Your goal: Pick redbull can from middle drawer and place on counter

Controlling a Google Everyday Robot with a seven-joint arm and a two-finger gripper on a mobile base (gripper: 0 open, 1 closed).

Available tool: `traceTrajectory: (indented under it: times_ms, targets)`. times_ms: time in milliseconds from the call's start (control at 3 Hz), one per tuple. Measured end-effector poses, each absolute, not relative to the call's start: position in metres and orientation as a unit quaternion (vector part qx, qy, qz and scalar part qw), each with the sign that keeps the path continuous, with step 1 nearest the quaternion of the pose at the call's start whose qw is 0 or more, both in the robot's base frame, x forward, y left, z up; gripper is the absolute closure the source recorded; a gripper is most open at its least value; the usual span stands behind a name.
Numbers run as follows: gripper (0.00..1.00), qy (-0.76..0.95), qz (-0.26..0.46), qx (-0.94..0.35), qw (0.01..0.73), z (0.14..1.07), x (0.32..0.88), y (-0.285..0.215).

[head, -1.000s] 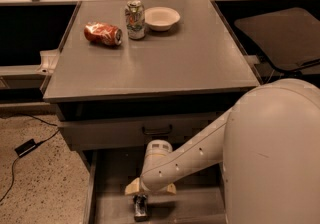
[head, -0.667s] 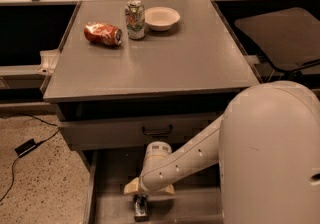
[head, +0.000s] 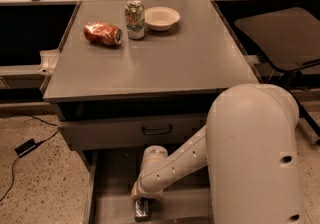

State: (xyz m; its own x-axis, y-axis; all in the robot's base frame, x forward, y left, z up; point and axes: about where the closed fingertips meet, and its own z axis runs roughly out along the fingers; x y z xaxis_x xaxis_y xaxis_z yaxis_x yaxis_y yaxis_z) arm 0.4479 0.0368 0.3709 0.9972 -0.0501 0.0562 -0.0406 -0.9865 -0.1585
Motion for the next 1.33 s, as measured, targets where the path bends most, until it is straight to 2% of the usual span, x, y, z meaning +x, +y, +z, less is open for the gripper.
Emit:
traceTrajectory:
  times_ms: [333,667,1000,1333]
  targets:
    - [0.60,0.018,-0.022,-0.996,0.087,0.364,0.445,0.042]
    - [0.77,0.011,-0.013,-0.995,0.096,0.358,0.441,0.047]
    - [0.99,0.008,-0.009,-0.993,0.117,0.358,0.438,0.048]
    - [1.00,-0.003,-0.032,-0.987,0.157,0.389,0.434,0.043]
